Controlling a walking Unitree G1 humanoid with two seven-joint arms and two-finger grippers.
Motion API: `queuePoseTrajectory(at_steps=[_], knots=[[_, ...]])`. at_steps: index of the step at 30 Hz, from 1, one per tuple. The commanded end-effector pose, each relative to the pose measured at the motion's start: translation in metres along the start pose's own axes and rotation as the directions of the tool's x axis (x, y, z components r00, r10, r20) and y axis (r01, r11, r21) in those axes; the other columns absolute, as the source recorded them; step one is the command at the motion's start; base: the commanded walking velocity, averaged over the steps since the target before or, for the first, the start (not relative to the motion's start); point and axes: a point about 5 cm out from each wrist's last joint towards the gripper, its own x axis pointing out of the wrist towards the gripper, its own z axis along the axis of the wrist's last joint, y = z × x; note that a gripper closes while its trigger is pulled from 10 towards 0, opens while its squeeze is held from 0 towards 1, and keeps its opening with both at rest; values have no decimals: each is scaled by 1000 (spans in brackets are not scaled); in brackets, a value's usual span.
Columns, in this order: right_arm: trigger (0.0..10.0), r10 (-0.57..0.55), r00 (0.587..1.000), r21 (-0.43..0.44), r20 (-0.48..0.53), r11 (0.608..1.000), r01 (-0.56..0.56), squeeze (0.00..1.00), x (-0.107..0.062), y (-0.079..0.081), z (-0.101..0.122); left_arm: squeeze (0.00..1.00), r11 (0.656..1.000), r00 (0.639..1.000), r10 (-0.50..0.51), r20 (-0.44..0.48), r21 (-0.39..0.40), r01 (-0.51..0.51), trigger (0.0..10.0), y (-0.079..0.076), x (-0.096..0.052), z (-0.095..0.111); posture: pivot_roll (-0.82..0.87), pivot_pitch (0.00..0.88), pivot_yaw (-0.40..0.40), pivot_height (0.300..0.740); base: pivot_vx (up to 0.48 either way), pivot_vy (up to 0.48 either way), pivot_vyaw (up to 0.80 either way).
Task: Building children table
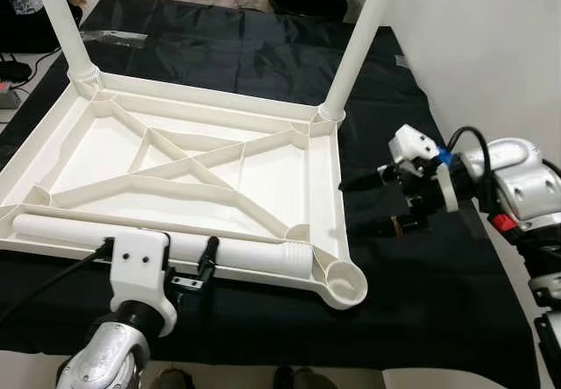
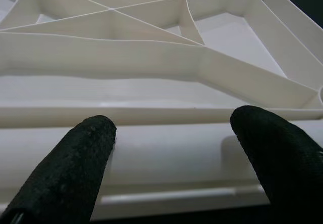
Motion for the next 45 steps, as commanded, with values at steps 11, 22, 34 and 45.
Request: queuePoseTrajectory(at_steps=[11, 22, 34, 45], knots=[[10000, -367, 920, -184, -136, 922, 340, 0, 45, -41, 11, 0, 965, 973, -230, -24, 121, 231, 10000, -38, 1, -10, 39, 183, -132, 740, 0, 0, 0], [10000, -711, 691, -22, -132, 699, 715, 0, 13, -77, 23, 0, 971, 978, -209, -20, 111, 209, 10000, -40, 5, -16, 22, 186, -141, 740, 0, 0, 0], [10000, -757, 617, 315, -216, 544, 778, 0, 47, -80, 1, 0, 972, 978, -211, -12, 106, 211, 10000, -43, 5, -20, 15, 177, -144, 740, 0, 0, 0], [10000, -813, 483, 410, -324, 339, 847, 0, 58, -80, -17, 0, 973, 979, -204, -4, 110, 203, 10000, -44, 3, -21, 19, 185, -153, 740, 0, 0, 0]])
